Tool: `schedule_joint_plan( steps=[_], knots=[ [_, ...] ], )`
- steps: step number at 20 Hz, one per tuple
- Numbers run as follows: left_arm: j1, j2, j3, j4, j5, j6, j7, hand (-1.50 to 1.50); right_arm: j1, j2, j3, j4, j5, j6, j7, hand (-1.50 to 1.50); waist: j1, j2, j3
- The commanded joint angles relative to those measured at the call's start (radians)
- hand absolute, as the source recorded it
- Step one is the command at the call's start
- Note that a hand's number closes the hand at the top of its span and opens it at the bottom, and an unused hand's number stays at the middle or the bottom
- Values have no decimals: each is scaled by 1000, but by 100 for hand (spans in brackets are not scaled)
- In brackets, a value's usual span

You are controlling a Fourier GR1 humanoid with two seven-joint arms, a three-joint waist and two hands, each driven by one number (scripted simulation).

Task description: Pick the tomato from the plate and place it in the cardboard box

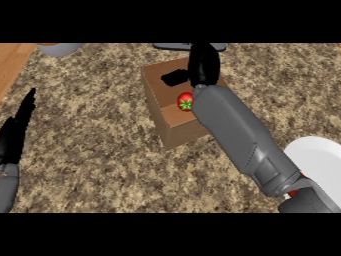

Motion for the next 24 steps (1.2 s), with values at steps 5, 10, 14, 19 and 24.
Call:
schedule_joint_plan(
  steps=[5,10,14,19,24],
  knots=[
    [21,10,30,-4,18,-12,5,0,36,2,-118,-68,-107,-185,-222,-150,-39,-5,2],
    [68,18,57,5,11,-1,-20,0,131,-58,-155,-236,-164,-101,-252,-150,-63,-14,1],
    [69,40,75,-40,26,-22,27,0,308,-125,-107,-504,-156,-63,-163,-150,-95,-26,1],
    [120,33,93,-41,33,-16,-5,0,553,-267,-141,-751,-201,13,-160,-150,-94,-25,1],
    [126,-18,56,-58,-5,25,-8,0,802,-417,-161,-1027,-231,115,-109,-150,-100,-24,0]
  ],
)
